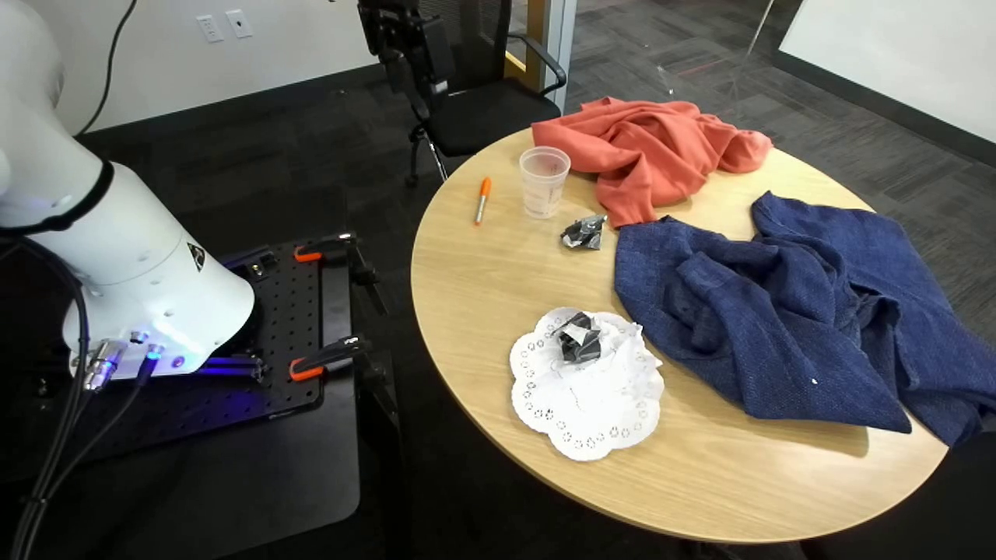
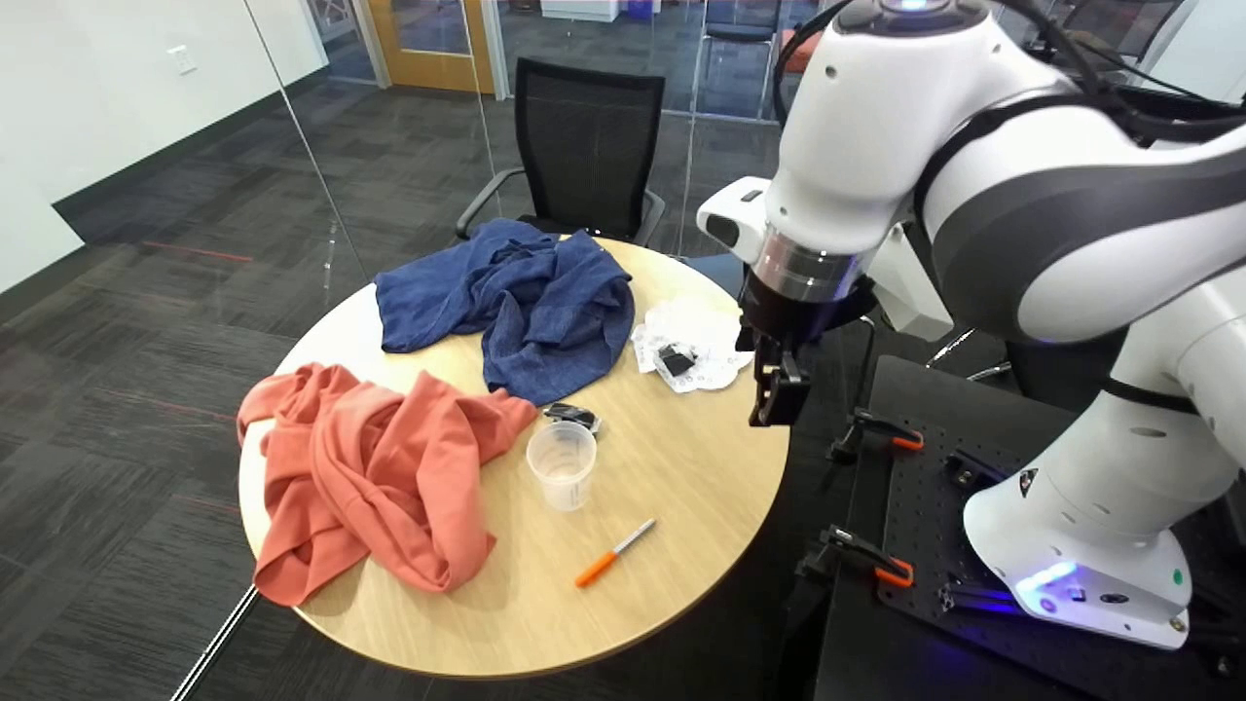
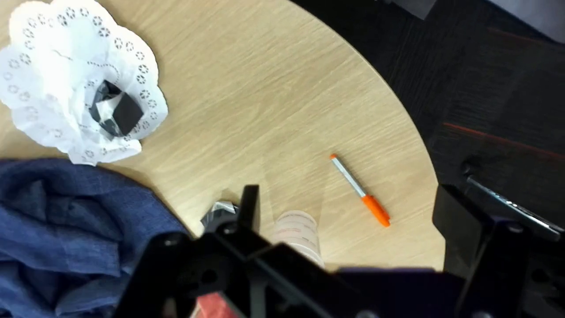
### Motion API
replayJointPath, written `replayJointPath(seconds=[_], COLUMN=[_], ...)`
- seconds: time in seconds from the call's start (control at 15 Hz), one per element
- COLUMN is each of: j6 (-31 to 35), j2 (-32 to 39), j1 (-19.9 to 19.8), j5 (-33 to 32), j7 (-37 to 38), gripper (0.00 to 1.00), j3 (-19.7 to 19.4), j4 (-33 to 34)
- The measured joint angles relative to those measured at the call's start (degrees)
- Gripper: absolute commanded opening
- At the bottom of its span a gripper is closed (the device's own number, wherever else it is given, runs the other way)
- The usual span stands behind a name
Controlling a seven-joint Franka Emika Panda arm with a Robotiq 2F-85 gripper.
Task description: Put the marker in the clear cup
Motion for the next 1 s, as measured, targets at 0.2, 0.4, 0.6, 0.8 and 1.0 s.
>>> replayJointPath(seconds=[0.2,0.4,0.6,0.8,1.0], j6=[5.2,10.4,12.4,12.4,12.4], j2=[3.6,6.7,8.3,8.3,8.3], j1=[2.7,5.0,6.7,6.8,6.8], j5=[0.0,0.6,2.8,2.8,2.8], j7=[-3.2,-6.5,-9.0,-9.0,-9.0], gripper=[1.00,1.00,1.00,1.00,1.00], j3=[0.5,0.4,0.2,0.1,0.1], j4=[0.0,0.0,0.0,0.0,0.0])
